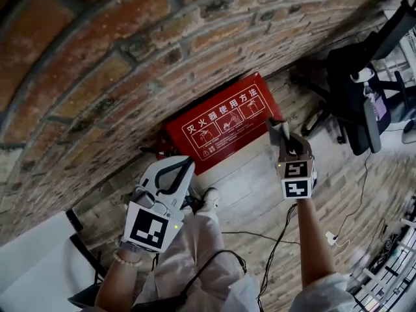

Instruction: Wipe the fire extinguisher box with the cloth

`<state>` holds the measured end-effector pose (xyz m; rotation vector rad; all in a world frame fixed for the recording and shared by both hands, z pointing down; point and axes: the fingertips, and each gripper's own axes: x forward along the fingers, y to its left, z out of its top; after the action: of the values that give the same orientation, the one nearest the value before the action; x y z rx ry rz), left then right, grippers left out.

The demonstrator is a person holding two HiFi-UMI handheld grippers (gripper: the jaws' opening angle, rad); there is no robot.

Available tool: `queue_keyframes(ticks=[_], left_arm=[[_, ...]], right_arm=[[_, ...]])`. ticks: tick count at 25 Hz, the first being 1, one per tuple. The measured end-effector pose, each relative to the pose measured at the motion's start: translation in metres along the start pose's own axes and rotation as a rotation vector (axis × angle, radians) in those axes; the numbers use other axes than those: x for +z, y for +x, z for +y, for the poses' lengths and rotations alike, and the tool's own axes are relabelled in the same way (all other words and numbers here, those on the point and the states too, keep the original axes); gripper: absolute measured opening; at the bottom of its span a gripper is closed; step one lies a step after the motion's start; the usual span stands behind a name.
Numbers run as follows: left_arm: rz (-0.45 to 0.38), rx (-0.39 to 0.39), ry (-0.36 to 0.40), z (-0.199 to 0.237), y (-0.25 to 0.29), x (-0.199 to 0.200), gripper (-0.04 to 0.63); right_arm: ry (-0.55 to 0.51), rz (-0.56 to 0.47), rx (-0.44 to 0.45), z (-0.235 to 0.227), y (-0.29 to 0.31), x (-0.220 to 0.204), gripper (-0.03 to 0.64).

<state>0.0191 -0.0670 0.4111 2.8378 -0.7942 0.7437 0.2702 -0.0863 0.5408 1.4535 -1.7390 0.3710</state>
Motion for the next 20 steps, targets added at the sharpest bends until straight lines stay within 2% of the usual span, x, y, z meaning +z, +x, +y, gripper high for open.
queue_keyframes(ticks=[5,9,14,20], left_arm=[[-0.011,0.003,0.017,0.003,-0.026,0.028,-0.003],[-0.029,0.004,0.06,0.004,-0.052,0.053,-0.003],[-0.046,0.05,0.066,0.008,-0.085,0.084,-0.003],[-0.081,0.092,0.097,0.018,-0.118,0.124,-0.003]], right_arm=[[-0.025,-0.066,0.03,0.023,-0.042,0.036,0.018],[-0.031,-0.152,0.044,0.041,-0.078,0.077,0.018],[-0.05,-0.256,0.07,0.06,-0.132,0.127,0.018],[-0.042,-0.354,0.059,0.072,-0.192,0.175,0.018]])
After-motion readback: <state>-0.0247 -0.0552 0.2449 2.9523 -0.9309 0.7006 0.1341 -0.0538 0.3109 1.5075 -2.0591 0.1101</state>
